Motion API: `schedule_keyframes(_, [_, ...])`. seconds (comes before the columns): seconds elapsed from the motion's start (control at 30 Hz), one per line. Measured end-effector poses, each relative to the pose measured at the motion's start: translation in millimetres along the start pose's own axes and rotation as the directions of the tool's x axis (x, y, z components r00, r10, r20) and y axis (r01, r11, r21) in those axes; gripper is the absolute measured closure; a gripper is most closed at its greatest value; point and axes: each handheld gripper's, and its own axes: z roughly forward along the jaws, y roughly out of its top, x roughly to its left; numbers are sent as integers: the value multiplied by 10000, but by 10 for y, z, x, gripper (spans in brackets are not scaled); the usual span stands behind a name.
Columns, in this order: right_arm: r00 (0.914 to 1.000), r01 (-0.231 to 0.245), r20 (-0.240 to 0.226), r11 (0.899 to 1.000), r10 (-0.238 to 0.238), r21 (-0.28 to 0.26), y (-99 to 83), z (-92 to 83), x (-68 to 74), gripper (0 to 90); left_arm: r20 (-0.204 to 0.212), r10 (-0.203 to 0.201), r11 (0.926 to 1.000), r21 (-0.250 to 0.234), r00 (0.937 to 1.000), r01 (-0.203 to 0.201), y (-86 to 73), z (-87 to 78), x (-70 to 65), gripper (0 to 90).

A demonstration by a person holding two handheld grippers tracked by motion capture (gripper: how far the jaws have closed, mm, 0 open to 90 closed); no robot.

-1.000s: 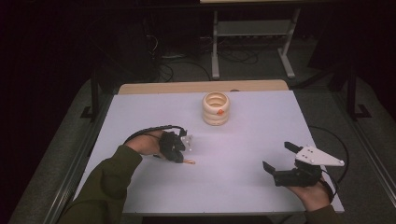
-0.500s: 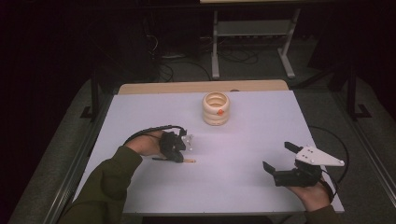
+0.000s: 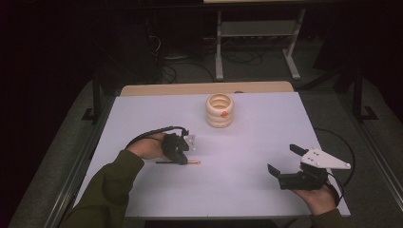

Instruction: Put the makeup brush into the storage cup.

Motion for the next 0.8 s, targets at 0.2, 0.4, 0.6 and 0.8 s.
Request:
schedule_keyframes(0.2, [9999,100,26,9999,-100,-85,2,2,-10,0,-91,-310,9986,-430,9995,306,-20,-113,6,834])
schedule_keyframes(0.4, [10000,-69,-1,10000,69,-2,1,-6,1,0,-192,-756,9933,-890,9970,736,-59,-229,37,835])
schedule_keyframes(0.6, [9999,-122,-11,9999,122,-10,4,-9,2,0,-273,-1156,9834,-1441,9929,1105,-85,-328,45,835])
schedule_keyframes(0.8, [10000,39,3,10000,-39,-81,5,-5,-4,0,-89,-1739,9576,-2346,9847,1670,-138,-400,36,836])
